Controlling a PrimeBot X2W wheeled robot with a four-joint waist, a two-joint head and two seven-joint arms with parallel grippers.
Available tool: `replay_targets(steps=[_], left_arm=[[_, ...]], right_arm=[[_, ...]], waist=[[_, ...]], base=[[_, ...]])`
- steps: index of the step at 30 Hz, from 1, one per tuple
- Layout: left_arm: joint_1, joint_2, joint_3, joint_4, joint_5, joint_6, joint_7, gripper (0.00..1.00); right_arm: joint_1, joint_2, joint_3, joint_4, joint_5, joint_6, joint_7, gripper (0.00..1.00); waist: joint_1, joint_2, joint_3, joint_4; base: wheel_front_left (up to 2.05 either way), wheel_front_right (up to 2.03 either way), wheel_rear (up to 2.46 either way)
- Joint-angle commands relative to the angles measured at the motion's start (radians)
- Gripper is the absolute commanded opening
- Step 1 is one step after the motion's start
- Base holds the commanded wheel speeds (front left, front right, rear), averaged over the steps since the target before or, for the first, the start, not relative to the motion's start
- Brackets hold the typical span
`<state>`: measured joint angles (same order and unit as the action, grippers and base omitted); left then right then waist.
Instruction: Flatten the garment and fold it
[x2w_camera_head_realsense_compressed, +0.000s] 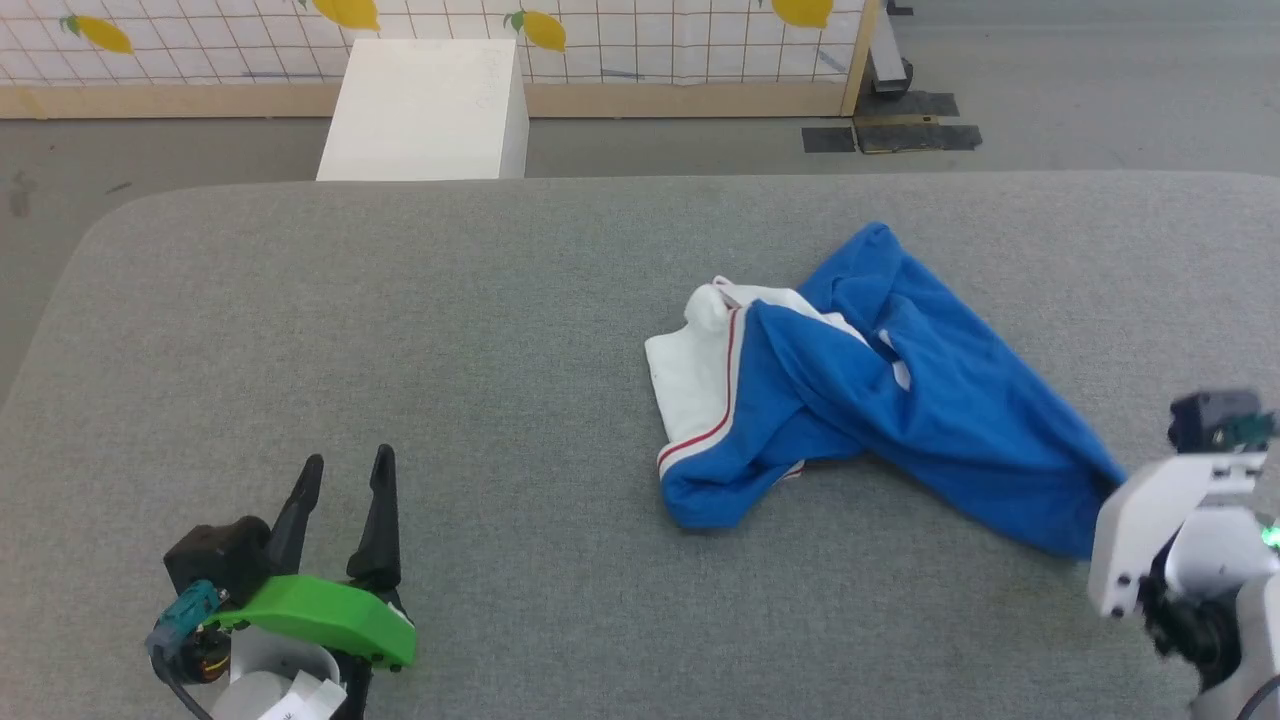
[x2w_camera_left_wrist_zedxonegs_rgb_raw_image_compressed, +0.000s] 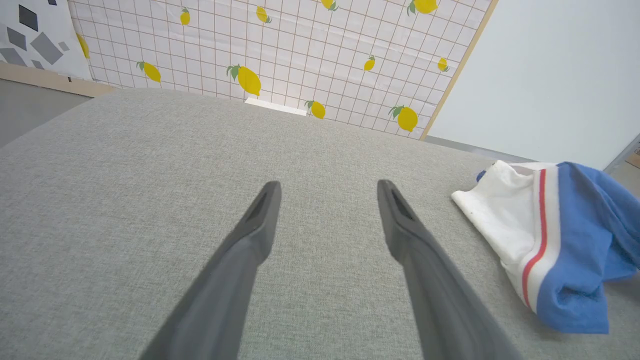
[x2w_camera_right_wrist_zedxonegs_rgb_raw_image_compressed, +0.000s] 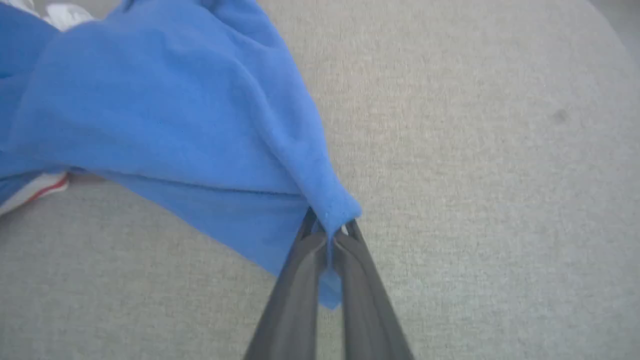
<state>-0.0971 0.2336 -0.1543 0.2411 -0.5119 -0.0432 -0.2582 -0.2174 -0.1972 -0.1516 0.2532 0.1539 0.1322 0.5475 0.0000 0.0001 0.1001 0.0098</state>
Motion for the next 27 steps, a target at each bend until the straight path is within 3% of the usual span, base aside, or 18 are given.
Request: replay_targets(steps=[1, 8, 10, 22, 27], left_arm=[[0.004, -0.001, 0.002, -0.006, 0.017, -0.007, -0.004, 1.0], [0.0, -0.003, -0.005, 0.002, 0.014, -0.01, -0.004, 1.0], [-0.001, -0.003, -0.006, 0.007, 0.011, -0.012, -0.004, 1.0], [0.007, 0.0, -0.014, 0.019, 0.011, -0.014, -0.004, 1.0], [0.009, -0.006, -0.024, 0.016, 0.009, -0.013, -0.001, 1.0]], right_arm=[[0.02, 0.021, -0.009, 0.007, -0.006, -0.002, 0.014, 0.0], [0.056, 0.07, -0.033, 0.051, 0.004, -0.002, 0.054, 0.0], [0.055, 0.078, -0.029, 0.052, 0.014, -0.002, 0.043, 1.0], [0.04, 0.119, -0.133, -0.101, 0.079, -0.002, -0.319, 1.0], [0.076, 0.136, -0.169, -0.135, 0.075, -0.002, -0.407, 1.0]], waist=[[0.0, -0.0001, 0.003, -0.002], [0.0, -0.0001, 0.009, -0.008], [0.0, -0.0001, 0.008, -0.008], [0.0, -0.0001, -0.032, -0.009], [0.0, -0.0001, -0.042, -0.015]], base=[[0.0, 0.0, 0.0], [0.0, 0.0, 0.0], [0.0, 0.0, 0.0], [0.0, 0.0, 0.0], [0.0, 0.0, 0.0]])
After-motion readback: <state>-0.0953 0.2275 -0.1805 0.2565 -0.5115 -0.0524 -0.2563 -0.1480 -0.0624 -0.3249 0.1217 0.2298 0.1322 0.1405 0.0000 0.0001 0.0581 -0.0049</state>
